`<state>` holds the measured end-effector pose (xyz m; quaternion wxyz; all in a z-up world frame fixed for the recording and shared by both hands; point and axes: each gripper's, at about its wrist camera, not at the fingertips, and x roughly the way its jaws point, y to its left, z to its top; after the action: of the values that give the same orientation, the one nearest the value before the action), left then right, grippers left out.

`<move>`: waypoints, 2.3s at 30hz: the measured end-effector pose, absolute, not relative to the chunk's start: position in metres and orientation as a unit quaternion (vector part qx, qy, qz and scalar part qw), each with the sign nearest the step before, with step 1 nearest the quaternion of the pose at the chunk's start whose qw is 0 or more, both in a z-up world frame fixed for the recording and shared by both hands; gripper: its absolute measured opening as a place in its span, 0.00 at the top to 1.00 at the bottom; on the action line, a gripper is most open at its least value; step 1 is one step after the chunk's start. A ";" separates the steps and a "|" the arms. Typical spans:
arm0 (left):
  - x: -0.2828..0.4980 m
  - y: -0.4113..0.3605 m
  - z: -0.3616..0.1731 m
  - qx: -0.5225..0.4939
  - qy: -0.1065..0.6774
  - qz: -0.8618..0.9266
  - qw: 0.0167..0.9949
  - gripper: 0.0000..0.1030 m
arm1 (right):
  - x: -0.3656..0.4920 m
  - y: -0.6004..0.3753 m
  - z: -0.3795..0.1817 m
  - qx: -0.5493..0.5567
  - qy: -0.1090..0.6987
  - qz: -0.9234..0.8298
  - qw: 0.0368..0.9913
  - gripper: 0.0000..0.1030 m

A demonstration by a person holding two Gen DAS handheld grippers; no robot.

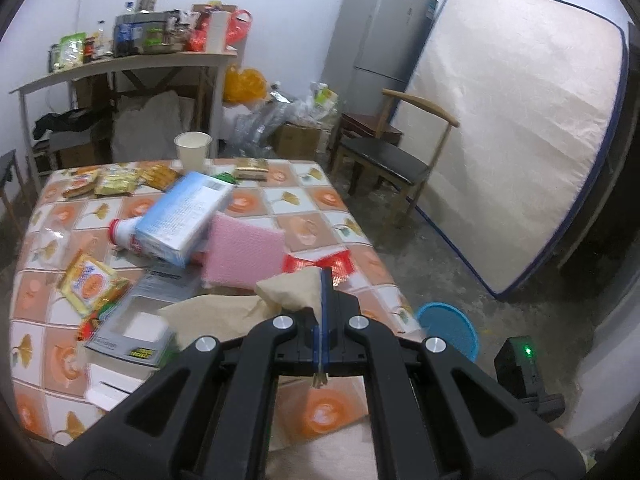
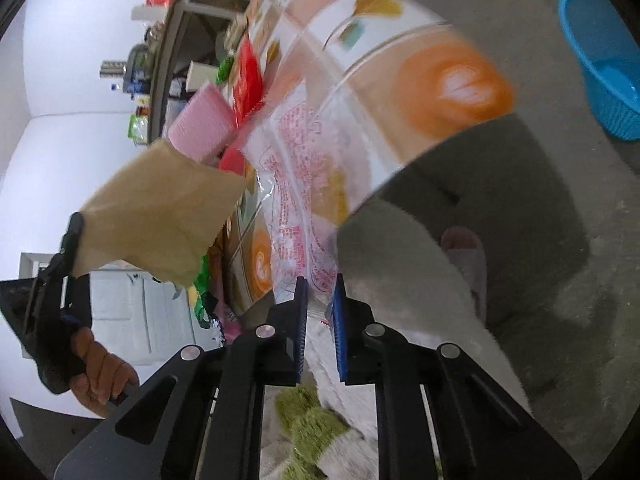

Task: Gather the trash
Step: 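Lift the napkin with the left tool while the right tool lifts the plastic bag, then drop the napkin into the blue wastebasket with the left tool while the right tool drops the bag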

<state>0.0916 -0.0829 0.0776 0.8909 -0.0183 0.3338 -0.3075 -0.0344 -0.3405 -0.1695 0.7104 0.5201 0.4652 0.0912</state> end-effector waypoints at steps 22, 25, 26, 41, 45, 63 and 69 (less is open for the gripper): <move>0.094 -0.460 -0.039 0.056 0.529 -0.544 0.649 1.00 | -0.160 -0.556 -0.204 0.594 0.297 -0.179 0.726 0.94; 0.095 -0.502 -0.073 0.068 0.558 -0.548 0.619 1.00 | -0.153 -0.578 -0.224 0.594 0.300 -0.207 0.718 0.94; 0.096 -0.515 -0.084 0.069 0.568 -0.547 0.611 1.00 | -0.152 -0.585 -0.230 0.593 0.299 -0.212 0.717 0.94; 0.098 -0.620 -0.195 0.093 0.610 -0.510 0.599 0.84 | -0.100 -0.670 -0.300 0.577 0.337 -0.242 0.704 0.90; 0.101 -0.619 -0.189 0.098 0.605 -0.505 0.608 0.59 | -0.091 -0.682 -0.307 0.573 0.343 -0.245 0.703 0.70; 0.088 -0.550 -0.077 0.091 0.509 -0.533 0.670 0.11 | -0.115 -0.668 -0.218 0.506 0.289 -0.230 0.779 0.20; 0.076 -0.493 -0.028 0.079 0.472 -0.511 0.714 0.08 | -0.133 -0.631 -0.154 0.447 0.265 -0.229 0.823 0.10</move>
<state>0.0758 -0.4928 -0.0277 0.7139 0.0788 0.4719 -0.5113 -0.1326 -0.6314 -0.1544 0.8231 0.4470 0.2647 -0.2295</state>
